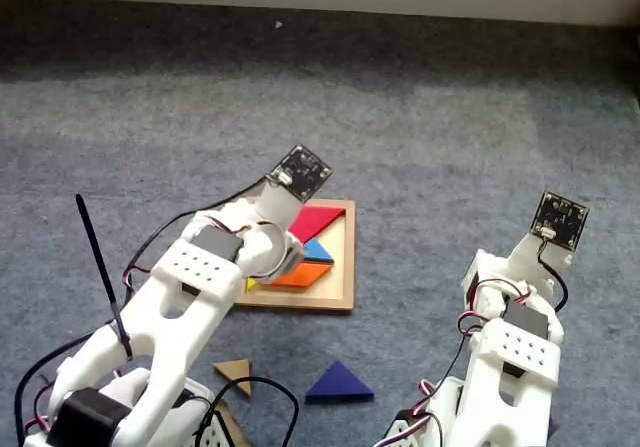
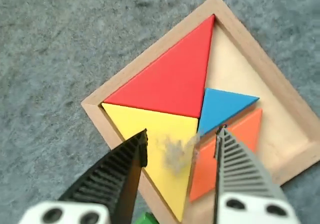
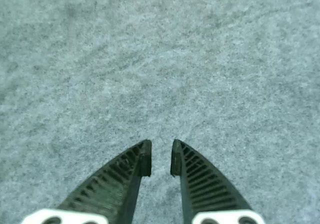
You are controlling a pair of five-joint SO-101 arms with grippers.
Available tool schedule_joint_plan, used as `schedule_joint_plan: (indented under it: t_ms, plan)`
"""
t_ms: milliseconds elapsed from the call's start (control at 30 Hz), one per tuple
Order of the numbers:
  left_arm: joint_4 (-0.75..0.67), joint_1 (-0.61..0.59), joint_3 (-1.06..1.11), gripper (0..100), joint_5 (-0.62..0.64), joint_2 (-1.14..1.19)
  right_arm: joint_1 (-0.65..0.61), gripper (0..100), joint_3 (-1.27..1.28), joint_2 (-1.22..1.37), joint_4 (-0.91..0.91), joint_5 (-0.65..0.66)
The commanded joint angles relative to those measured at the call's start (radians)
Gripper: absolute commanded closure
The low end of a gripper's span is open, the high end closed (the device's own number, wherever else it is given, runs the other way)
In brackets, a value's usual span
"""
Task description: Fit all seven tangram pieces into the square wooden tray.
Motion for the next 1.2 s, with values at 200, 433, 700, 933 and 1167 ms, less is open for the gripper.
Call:
schedule_joint_plan:
  t_ms: [200, 433, 700, 933, 1167]
  plan:
    - [-0.163, 0.068, -0.025, 77, 0.103, 0.111, -0.008, 91.8, -0.007, -0.022, -0.027, 0.012]
    - [-0.014, 0.059, -0.147, 77, 0.101, 0.252, -0.008, 91.8, -0.005, -0.022, -0.027, 0.012]
    - [0.196, 0.058, -0.182, 77, 0.044, 0.26, -0.008, 91.8, -0.004, -0.022, -0.027, 0.012]
    - [0.204, 0.008, -0.182, 77, 0.044, 0.142, -0.008, 91.8, -0.004, -0.022, -0.027, 0.012]
    - [0.1, 0.048, -0.18, 77, 0.147, 0.067, -0.008, 91.8, -0.005, -0.022, -0.027, 0.012]
